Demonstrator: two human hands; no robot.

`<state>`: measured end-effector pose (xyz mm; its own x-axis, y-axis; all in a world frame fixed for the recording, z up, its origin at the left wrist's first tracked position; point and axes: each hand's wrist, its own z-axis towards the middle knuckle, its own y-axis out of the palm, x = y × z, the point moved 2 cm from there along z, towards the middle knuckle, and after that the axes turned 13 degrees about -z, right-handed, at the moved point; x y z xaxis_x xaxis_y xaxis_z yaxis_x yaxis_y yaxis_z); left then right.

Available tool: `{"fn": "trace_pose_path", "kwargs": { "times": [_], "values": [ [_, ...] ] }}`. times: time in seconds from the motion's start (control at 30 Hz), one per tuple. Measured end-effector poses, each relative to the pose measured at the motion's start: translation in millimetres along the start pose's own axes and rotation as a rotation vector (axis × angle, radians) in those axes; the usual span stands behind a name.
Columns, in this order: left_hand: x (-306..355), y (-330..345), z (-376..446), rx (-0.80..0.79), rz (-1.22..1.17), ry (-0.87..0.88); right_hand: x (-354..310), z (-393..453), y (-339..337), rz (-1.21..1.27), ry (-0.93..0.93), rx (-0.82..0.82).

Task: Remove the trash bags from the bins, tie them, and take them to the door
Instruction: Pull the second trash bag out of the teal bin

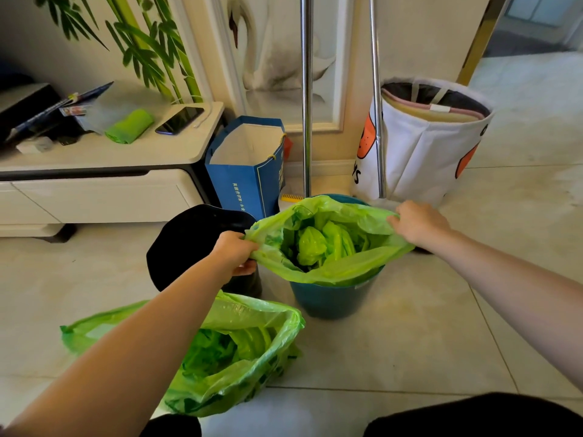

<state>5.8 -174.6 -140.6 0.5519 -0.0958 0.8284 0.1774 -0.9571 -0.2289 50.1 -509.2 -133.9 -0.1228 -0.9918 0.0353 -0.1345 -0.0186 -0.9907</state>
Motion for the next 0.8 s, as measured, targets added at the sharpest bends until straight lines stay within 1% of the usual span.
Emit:
{"fn": "trace_pose_path", "kwargs": {
  "times": [0.13, 0.2, 0.33, 0.4, 0.53, 0.67, 0.73, 0.8],
  "values": [
    [8.9, 5.4, -3.7, 0.036, 0.002, 0.135, 6.8, 0.8, -16.7, 0.184, 0.093, 0.195],
    [9.0, 3.5, -3.4, 0.075, -0.058, 0.154, 11.7, -0.1, -24.8, 0.306, 0.124, 0.231],
    [14.0, -1.0, -2.7, 0.092, -0.353, 0.125, 23.0, -7.2, -33.7, 0.704, 0.257, 0.158],
    [23.0, -2.5, -1.4, 0.084, -0.451, 0.131, 20.8, -10.4, -41.3, 0.857, 0.275, 0.157],
    [43.6, 1.0, -7.8, 0.032, -0.417, 0.184, 7.0, -11.0, -53.4, 1.107, 0.280, 0.180],
    [68.2, 1.9, -18.7, 0.015, -0.472, 0.248, -2.4, -12.0, -77.2, 1.130, 0.205, 0.260],
    [76.2, 0.0, -24.0, -0.004, -0.480, 0.270, -3.3, -11.7, -90.3, 1.110, 0.182, 0.261],
    [79.3, -1.8, -30.6, -0.009, -0.431, 0.276, -3.1, -11.9, -98.9, 1.062, 0.184, 0.244]
  ]
}}
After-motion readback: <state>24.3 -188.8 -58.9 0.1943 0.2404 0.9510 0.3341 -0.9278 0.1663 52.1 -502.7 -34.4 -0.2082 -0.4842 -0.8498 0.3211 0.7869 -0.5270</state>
